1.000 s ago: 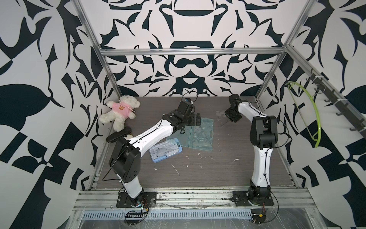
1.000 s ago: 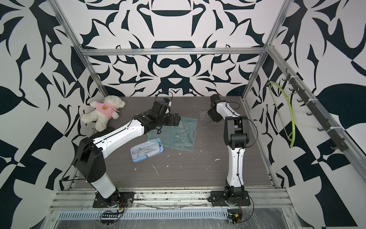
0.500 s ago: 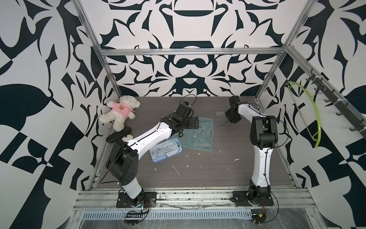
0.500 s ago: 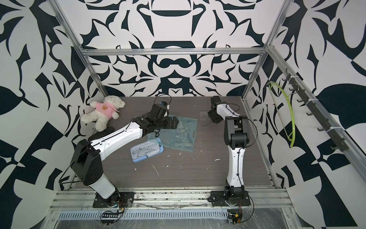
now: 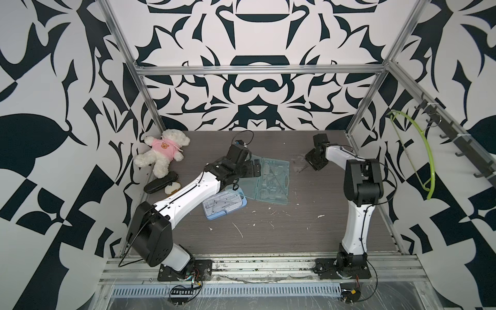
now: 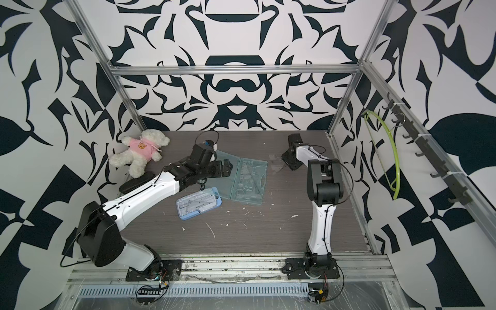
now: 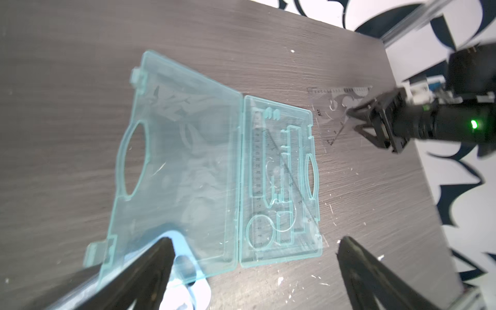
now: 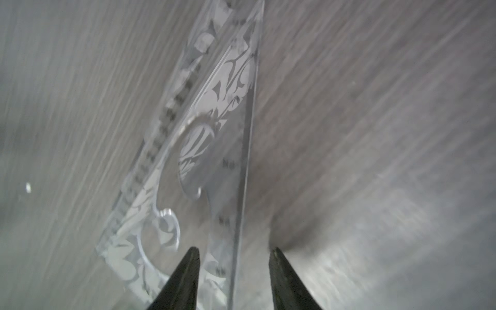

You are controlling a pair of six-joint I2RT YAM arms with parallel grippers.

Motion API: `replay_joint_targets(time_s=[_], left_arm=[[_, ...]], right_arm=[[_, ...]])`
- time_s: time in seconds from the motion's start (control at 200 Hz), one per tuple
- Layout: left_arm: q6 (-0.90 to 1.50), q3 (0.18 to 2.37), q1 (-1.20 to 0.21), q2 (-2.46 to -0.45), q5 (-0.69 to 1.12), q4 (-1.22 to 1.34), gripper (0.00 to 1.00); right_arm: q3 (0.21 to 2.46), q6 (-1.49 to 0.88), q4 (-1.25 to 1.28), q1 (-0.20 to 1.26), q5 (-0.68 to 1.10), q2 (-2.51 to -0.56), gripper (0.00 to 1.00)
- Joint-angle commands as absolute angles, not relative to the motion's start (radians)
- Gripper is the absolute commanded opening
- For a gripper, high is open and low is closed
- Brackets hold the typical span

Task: Open the ruler set and take out the ruler
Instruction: Place the ruler at the center of the board, then take out the ruler from the ruler set box.

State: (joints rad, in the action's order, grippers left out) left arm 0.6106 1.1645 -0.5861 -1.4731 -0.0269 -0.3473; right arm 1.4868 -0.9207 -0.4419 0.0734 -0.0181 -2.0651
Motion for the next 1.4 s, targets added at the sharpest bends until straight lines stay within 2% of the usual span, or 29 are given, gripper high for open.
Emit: replay_joint_targets(time_s=[0.0,0.165,0.33,0.475,0.675,1.125,1.4], left_arm=[[0.732,1.105,-0.476,-1.429,0.203,-0.312,0.99],[0.647,1.170,-0.431,-1.456,0.287,-0.439,0.99],[0.636,1.182,-0.430,-1.483,0.379,-0.472,0.99],[0.708,1.126,-0.426,-1.487,0.426,-0.404,0.99],[0.839,1.059,-0.423,-1.498,0.458,-0.317,0.99],[0.830,1.066,-0.447,-1.509,0.285,-0.363,0.99],[0.686,1.151,-0.541,-1.527,0.189,-0.456,0.99]], right_arm=[[1.449,-0.785,-0.399,0.167,0.007,-1.934,0.44],[1.408,-0.613,-0.443,0.326,0.013,-1.865,0.43],[1.449,-0.470,-0.510,0.421,0.100,-1.903,0.43],[1.491,-0.368,-0.534,0.440,0.120,-1.962,0.54],[1.568,-0.243,-0.618,0.442,0.154,-2.043,0.55],[1.486,-0.208,-0.625,0.473,0.150,-2.002,0.45],[1.474,-0.200,-0.626,0.486,0.109,-2.027,0.47]])
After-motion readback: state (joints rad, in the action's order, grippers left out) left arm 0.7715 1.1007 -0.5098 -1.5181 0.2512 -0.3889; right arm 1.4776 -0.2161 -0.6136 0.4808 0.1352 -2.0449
